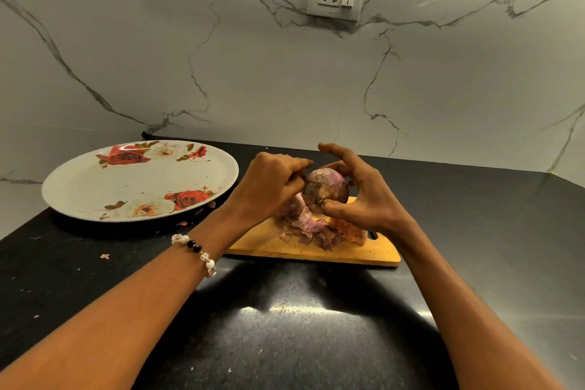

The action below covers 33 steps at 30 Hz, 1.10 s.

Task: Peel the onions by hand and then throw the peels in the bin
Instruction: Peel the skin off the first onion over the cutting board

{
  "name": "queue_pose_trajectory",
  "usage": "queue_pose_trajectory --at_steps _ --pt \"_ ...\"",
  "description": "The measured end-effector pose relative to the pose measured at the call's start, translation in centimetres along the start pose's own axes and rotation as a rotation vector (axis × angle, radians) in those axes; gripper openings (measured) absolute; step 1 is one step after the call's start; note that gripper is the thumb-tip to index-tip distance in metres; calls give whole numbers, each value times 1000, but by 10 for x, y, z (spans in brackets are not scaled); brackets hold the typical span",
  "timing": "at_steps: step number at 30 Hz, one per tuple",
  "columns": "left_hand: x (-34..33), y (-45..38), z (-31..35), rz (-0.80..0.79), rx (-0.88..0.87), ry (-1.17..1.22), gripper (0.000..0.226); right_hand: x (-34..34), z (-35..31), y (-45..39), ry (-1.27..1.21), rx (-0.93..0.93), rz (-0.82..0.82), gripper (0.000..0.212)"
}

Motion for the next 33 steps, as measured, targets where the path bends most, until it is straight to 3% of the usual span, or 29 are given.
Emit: queue_pose_trajectory --at_steps 6,10,19,33 --pt "10 -2 -10 132 106 82 31 2 1 0 1 -10 12 89" --pt "10 -2 -5 88 77 128 29 5 1 1 10 -14 31 90" --pt "5 -2 -8 105 25 -30 15 2 3 -1 37 -10 27 87" --pt "13 -3 -41 204 371 -58 18 4 -4 0 -90 -35 12 92"
Point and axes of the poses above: each hand's wrist, its own y-axis away from the middle knuckle, its own x-axis out of the back of the hand, z = x × y, the point moved 6 cm from there along -y, towards the middle knuckle, and after that the axes turned 5 degrees about x, right-handed, at the moved point
